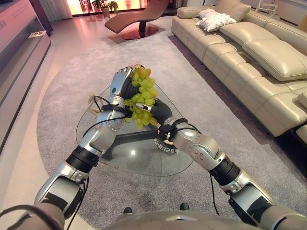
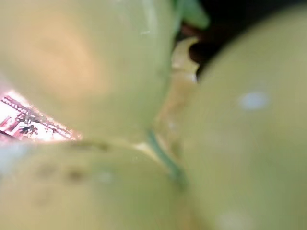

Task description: Pick up fruits into the plate

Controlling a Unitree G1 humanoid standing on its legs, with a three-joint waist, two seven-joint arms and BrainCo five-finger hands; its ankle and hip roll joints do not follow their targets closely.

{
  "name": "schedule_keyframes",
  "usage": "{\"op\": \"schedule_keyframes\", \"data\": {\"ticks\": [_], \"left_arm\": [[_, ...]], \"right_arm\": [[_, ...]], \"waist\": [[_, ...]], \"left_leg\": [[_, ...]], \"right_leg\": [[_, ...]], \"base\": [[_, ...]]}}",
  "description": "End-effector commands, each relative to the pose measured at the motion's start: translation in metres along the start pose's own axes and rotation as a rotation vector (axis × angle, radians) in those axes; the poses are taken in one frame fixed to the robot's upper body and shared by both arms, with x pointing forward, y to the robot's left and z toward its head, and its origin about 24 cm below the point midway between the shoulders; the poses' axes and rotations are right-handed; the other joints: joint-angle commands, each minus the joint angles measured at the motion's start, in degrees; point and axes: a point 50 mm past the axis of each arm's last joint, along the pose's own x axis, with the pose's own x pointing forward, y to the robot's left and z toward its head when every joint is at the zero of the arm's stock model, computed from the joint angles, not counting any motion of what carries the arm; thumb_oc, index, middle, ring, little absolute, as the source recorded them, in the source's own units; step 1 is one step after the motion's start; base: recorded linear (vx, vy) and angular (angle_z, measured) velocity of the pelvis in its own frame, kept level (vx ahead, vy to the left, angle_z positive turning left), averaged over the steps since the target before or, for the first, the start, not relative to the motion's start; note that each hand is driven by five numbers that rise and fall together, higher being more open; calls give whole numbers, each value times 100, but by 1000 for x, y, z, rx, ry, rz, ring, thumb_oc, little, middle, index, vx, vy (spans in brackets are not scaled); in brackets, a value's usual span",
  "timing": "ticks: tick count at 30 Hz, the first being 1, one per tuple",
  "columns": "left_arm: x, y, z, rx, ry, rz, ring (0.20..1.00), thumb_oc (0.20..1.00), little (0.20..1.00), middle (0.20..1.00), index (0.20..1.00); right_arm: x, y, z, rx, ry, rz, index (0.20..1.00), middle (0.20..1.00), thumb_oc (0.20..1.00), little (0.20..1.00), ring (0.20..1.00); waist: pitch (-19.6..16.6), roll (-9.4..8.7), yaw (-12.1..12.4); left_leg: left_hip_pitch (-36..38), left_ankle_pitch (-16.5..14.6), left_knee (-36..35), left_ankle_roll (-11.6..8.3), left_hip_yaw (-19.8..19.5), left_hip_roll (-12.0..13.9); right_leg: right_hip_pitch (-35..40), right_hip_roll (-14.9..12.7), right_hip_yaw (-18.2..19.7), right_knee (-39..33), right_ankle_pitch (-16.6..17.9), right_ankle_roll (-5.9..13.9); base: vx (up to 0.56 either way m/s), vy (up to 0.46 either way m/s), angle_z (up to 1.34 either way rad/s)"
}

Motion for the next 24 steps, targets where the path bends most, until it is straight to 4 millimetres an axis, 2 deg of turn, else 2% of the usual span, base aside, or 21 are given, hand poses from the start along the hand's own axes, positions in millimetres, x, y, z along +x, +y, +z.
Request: {"op": "schedule_keyframes", "data": {"ticks": [1, 9, 14, 21, 24], "left_arm": [[21, 2, 42, 0, -213, -17, 1000, 1000, 1000, 1000, 1000], [13, -4, 23, 98, -175, -151, 1000, 1000, 1000, 1000, 1000], [3, -10, -1, 204, -104, -326, 1000, 1000, 1000, 1000, 1000], [-4, -12, -21, 284, -21, -493, 1000, 1000, 1000, 1000, 1000], [-12, -14, -33, 338, 16, -626, 1000, 1000, 1000, 1000, 1000]], "right_arm": [[10, 44, 60, 111, -281, 187, 200, 200, 200, 200, 200], [2, 30, 67, 110, -344, 167, 200, 200, 200, 200, 200], [-4, 18, 72, 108, -371, 141, 200, 200, 200, 200, 200], [-7, 5, 75, 106, -401, 94, 200, 200, 200, 200, 200], [-11, -5, 78, 113, -424, 65, 200, 200, 200, 200, 200]], "waist": [[32, -115, 104], [30, -75, 74], [64, -19, 59], [77, 39, 51], [92, 73, 30]], "left_leg": [[99, -901, 187, 117, 48, -62], [113, -887, 163, 119, 69, -61], [100, -869, 167, 124, 49, -72], [69, -863, 176, 128, 39, -85], [66, -853, 168, 132, 49, -86]], "right_leg": [[300, -130, 70, 347, -862, 149], [297, -122, 72, 326, -847, 169], [290, -110, 82, 329, -848, 163], [277, -113, 72, 320, -848, 174], [268, -111, 67, 317, -841, 181]], "base": [[0, 0, 0], [0, 0, 0], [0, 0, 0], [0, 0, 0], [0, 0, 0]]}}
